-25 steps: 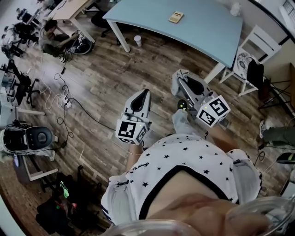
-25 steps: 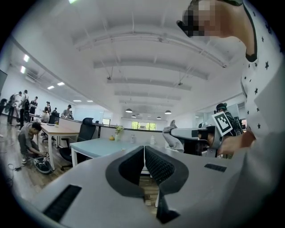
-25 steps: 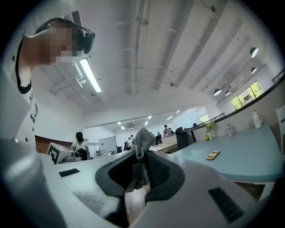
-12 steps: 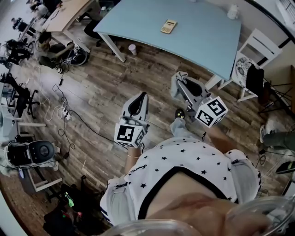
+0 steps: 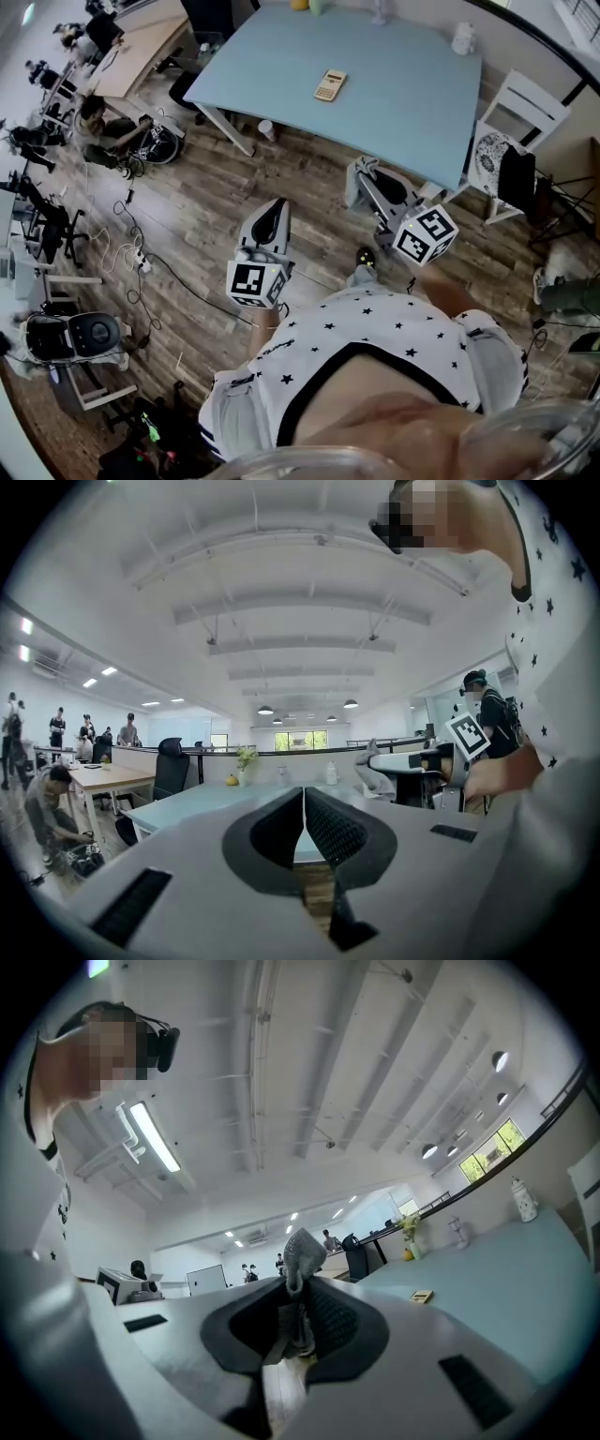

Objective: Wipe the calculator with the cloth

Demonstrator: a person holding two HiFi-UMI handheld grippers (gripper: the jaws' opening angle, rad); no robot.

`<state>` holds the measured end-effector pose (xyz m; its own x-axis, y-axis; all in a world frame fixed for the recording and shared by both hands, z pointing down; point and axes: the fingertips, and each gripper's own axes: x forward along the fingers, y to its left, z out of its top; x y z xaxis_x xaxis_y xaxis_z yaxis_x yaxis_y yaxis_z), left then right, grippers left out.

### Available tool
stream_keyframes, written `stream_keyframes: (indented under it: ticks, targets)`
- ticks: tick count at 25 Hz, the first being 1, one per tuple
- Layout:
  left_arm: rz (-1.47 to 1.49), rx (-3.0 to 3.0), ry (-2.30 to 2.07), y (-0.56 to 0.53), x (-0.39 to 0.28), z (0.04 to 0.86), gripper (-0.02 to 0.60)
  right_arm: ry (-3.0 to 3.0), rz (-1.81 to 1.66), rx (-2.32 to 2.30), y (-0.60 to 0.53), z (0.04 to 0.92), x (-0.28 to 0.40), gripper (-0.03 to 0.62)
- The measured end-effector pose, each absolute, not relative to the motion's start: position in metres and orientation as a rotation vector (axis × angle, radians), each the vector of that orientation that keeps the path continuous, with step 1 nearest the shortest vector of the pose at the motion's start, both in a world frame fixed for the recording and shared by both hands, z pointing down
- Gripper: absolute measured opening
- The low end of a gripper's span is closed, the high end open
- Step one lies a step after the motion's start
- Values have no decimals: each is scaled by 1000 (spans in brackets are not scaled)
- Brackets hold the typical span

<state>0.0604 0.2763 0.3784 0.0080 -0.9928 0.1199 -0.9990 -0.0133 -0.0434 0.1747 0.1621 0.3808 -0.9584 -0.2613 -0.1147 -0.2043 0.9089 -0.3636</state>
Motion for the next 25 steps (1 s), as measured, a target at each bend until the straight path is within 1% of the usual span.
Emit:
stream_keyframes:
  ticks: [6, 17, 25]
  targets:
    - [187, 2207, -2153, 251, 61, 377, 31, 2918, -566, -367, 137, 388, 173, 46]
    - [175, 2149, -2197, 210, 35, 383, 31, 2926, -590, -348, 90, 392, 155, 46]
    - [157, 2194, -2166, 180, 43, 382, 31, 2908, -617, -401, 56, 397, 160, 46]
